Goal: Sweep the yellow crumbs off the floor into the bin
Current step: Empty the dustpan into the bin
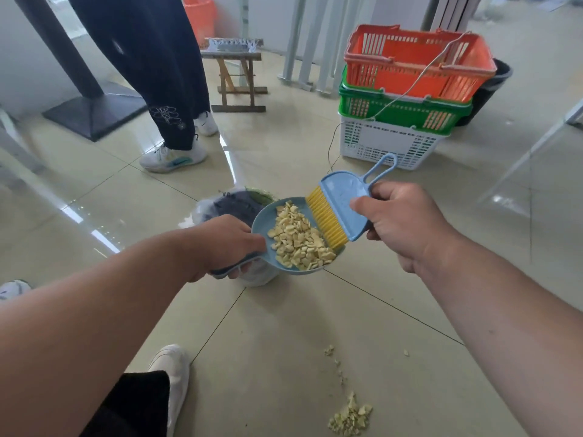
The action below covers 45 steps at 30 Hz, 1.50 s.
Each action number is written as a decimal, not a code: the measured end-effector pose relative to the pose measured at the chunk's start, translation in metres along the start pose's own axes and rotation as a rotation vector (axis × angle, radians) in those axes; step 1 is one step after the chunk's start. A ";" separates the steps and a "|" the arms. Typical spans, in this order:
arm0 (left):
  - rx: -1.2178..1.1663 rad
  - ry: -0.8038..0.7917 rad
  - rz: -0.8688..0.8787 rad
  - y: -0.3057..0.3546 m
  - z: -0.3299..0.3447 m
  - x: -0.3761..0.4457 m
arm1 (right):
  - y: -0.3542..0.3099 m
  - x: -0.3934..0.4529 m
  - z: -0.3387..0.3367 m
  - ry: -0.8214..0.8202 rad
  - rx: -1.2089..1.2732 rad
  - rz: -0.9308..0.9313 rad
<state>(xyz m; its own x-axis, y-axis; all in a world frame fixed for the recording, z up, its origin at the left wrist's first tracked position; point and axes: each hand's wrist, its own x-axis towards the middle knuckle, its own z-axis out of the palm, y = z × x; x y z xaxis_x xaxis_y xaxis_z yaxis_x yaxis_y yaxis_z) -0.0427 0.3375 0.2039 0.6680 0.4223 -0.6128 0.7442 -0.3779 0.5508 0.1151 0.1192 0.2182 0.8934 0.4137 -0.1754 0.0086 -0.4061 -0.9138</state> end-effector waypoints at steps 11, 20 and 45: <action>-0.054 0.109 -0.079 -0.033 -0.031 0.035 | 0.003 0.046 0.076 -0.049 0.162 0.062; -0.084 0.210 -0.211 -0.049 -0.052 0.088 | 0.022 0.094 0.143 -0.036 0.440 0.215; 0.069 0.723 -0.004 -0.085 -0.031 0.121 | 0.037 0.088 0.176 -0.030 0.423 0.349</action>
<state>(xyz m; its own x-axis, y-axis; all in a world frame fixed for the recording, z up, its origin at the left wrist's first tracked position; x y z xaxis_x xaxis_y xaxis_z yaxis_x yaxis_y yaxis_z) -0.0253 0.4460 0.1001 0.5153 0.8538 -0.0741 0.7610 -0.4161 0.4976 0.1152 0.2839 0.1050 0.7978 0.3386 -0.4988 -0.4725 -0.1626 -0.8662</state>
